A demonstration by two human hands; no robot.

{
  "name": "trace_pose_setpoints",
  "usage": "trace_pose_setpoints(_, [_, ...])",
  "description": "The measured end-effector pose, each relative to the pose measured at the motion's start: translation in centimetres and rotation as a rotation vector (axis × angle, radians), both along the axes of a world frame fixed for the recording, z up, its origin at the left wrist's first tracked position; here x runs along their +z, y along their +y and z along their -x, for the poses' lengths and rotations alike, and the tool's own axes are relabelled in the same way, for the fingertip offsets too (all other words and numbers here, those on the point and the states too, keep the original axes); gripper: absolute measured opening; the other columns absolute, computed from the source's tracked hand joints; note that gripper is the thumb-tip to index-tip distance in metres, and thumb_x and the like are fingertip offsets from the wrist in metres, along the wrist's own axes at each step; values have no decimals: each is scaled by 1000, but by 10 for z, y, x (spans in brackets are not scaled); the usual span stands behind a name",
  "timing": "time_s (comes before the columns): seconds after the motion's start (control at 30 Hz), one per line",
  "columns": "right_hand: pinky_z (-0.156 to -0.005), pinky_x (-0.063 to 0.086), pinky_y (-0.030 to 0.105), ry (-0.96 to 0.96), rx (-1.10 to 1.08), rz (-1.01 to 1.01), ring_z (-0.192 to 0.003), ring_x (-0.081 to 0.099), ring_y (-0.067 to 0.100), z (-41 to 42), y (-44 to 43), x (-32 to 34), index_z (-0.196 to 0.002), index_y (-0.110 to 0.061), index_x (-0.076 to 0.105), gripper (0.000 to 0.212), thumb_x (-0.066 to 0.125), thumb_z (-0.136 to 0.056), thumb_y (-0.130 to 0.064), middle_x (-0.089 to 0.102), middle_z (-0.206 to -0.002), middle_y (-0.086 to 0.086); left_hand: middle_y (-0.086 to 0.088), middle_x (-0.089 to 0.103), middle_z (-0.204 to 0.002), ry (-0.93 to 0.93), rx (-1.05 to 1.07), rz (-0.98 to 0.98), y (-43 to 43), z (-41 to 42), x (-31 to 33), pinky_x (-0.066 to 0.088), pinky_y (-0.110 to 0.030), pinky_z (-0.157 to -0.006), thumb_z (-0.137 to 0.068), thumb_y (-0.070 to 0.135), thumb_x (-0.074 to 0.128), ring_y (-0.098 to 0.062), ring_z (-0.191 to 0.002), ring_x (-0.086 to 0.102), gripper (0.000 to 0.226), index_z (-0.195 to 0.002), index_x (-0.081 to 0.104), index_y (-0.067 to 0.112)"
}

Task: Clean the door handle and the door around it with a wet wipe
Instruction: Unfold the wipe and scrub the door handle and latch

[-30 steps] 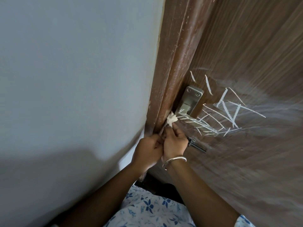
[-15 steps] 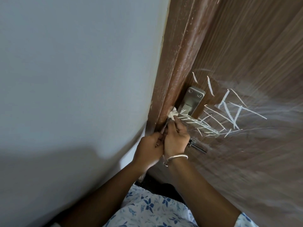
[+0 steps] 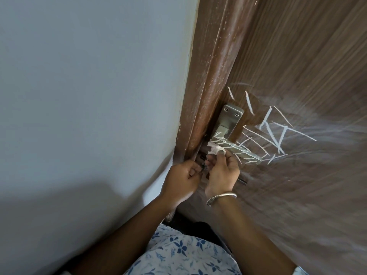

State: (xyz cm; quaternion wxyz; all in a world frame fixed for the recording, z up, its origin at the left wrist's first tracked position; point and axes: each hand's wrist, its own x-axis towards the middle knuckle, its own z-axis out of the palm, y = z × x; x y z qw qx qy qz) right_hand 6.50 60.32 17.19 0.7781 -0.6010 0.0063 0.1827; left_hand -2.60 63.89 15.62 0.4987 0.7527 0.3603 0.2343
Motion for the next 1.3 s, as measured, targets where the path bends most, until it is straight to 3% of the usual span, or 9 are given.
trace_pose_setpoints(0.23, [-72,56,26,403,-51,-338,-75,58,15,-7,-3,23,-78,-3,54,18,50,-88,12,56,-78,8,2,71,-85,-39,21,96,-1,-1,-1,51,-23,-72,-81,14,62,-6,-75,64,11,-84,67,24])
trace_pose_setpoints(0.5, [-66,57,22,379,-100,-410,-57,66,10,-3,-7,33,-70,-4,52,25,56,-80,18,65,-53,0,4,71,-88,-33,2,92,-3,-1,-2,52,-24,-77,-82,16,64,-7,-85,66,9,-85,66,24])
trace_pose_setpoints(0.7, [-64,55,21,280,-14,-332,-66,66,12,-6,-15,28,-72,-6,54,24,59,-80,16,66,-61,-1,3,71,-86,-16,-5,90,-3,-1,-2,51,-24,-74,-82,17,64,-9,-80,65,10,-83,64,27])
trace_pose_setpoints(0.83, [-68,56,31,96,134,-96,-77,65,19,7,-32,21,-92,-7,60,22,61,-81,12,68,-82,7,2,65,-68,-18,-17,47,-4,0,2,43,-24,-57,-80,16,62,-9,-59,56,2,-79,63,18])
trace_pose_setpoints(0.93, [-77,56,41,-197,184,94,-85,67,24,20,-50,23,-96,-16,60,31,64,-80,10,70,-88,6,7,61,-62,-68,-20,35,-3,-1,10,38,-16,-51,-74,17,61,-1,-54,52,4,-77,62,21])
trace_pose_setpoints(1.03, [-67,56,28,-592,252,218,-79,68,13,22,-65,39,-95,-32,65,46,61,-80,11,71,-89,-4,6,66,-69,-138,-7,36,-4,-3,18,39,-11,-53,-75,2,61,2,-58,54,21,-86,65,20])
trace_pose_setpoints(1.1, [-65,52,19,-846,200,223,-80,66,8,18,-68,58,-93,-37,66,52,59,-78,12,69,-93,-10,6,66,-68,-186,4,19,-4,-5,24,45,-14,-56,-80,5,61,1,-59,57,20,-95,64,18])
trace_pose_setpoints(1.2, [-74,45,7,-1091,106,230,-94,60,2,0,-64,85,-95,-24,69,37,57,-75,5,64,-100,1,3,66,-73,-255,29,-3,-3,-6,31,52,-28,-67,-82,11,64,-7,-68,63,22,-102,62,21])
trace_pose_setpoints(1.3, [-76,49,10,-1210,115,366,-92,60,9,-20,-53,102,-96,-11,70,26,72,-70,-6,59,-105,10,5,62,-71,-306,28,-77,-2,-8,38,49,-17,-63,-81,14,63,-2,-67,60,25,-103,60,26])
